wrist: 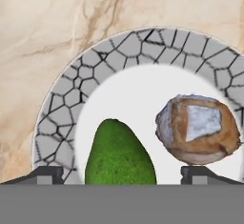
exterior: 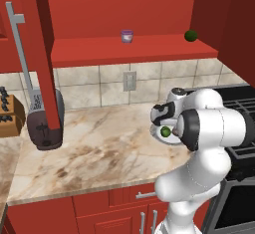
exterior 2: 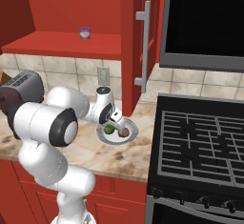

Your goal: Pick the avocado and bread from the counter and place them on the plate. Then pick the jam from the cabinet and place it next to the plate. Lastly close the cabinet door.

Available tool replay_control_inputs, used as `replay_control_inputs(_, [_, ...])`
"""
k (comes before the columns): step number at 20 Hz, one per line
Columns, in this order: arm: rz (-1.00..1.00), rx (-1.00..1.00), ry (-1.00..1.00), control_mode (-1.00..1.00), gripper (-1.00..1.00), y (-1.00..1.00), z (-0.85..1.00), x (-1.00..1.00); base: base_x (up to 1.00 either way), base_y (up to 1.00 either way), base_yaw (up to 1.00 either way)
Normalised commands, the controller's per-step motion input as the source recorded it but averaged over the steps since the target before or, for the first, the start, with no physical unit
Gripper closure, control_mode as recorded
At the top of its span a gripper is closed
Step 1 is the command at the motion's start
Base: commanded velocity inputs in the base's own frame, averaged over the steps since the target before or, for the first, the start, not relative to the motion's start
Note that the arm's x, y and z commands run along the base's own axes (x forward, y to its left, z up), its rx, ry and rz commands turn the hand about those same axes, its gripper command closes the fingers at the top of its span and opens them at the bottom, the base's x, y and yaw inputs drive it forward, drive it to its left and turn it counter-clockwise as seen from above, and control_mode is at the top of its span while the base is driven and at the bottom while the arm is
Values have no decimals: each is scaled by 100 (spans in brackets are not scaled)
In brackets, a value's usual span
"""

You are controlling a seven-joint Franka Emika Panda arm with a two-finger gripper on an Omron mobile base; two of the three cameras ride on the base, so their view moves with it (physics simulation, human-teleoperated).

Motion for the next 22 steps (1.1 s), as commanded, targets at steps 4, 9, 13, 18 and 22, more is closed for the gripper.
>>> replay_control_inputs(4, [-3, 0, 0, -100, -100, -1, 69, -1, 0, 0, 0])
replay_control_inputs(9, [0, -2, 0, -100, -100, 0, 54, -34, 0, 0, 0])
replay_control_inputs(13, [0, -4, 0, -100, -100, 4, 50, -47, 0, 0, 0])
replay_control_inputs(18, [1, -4, 0, -100, -100, 21, 53, -42, 0, 0, 0])
replay_control_inputs(22, [3, -3, -1, -100, -100, 38, 58, -33, 0, 0, 0])
